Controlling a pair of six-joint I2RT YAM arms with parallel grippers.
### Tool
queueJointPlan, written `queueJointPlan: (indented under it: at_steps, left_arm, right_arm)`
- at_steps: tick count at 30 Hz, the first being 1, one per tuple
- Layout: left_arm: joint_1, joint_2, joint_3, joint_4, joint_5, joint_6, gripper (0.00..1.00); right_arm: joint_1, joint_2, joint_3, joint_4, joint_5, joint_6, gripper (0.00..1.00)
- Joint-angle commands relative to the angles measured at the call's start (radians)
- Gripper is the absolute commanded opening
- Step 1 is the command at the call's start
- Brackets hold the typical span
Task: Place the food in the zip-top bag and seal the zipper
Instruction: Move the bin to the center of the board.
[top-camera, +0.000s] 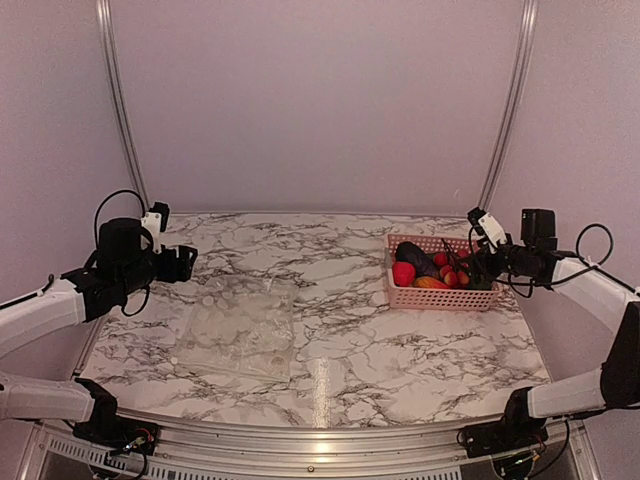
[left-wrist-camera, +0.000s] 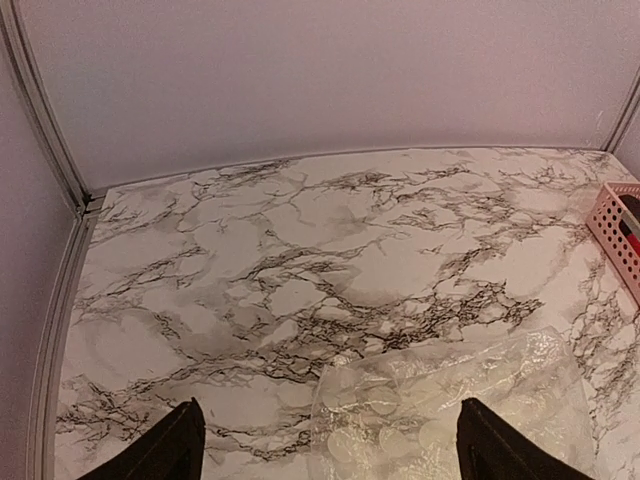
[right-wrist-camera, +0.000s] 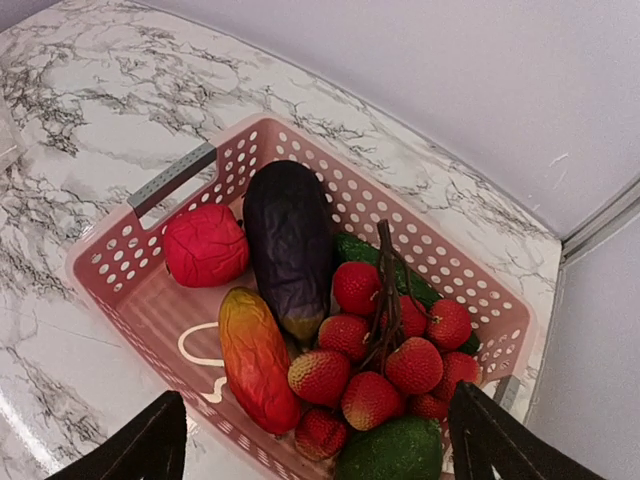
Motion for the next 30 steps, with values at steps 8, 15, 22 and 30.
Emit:
queueJointPlan:
  at_steps: [8, 15, 22, 30]
  left_arm:
    - [-0.096, 0.072, 0.017, -0.009, 0.115, 0.040, 0.89]
    - [-0.127, 0.084, 0.024, -0.021, 0.163, 0.046, 0.89]
    - [-0.128, 0.098, 0.038, -0.032, 0.226, 0.033, 0.89]
    - [-0.131, 0.098, 0.036, -0.027, 0.224, 0.032, 0.89]
  right_arm:
    - [0.046, 0.074, 0.152, -0.392, 0.028, -0.446, 0.60]
    - [0.085, 0.187, 0.213, -0.513, 0.063, -0.522, 0.59]
    - [0.088, 0.313, 0.272, -0.583, 0.097, -0.527, 0.56]
    - [0.167, 0.325, 0.229, -0.636, 0.135, -0.490, 0.52]
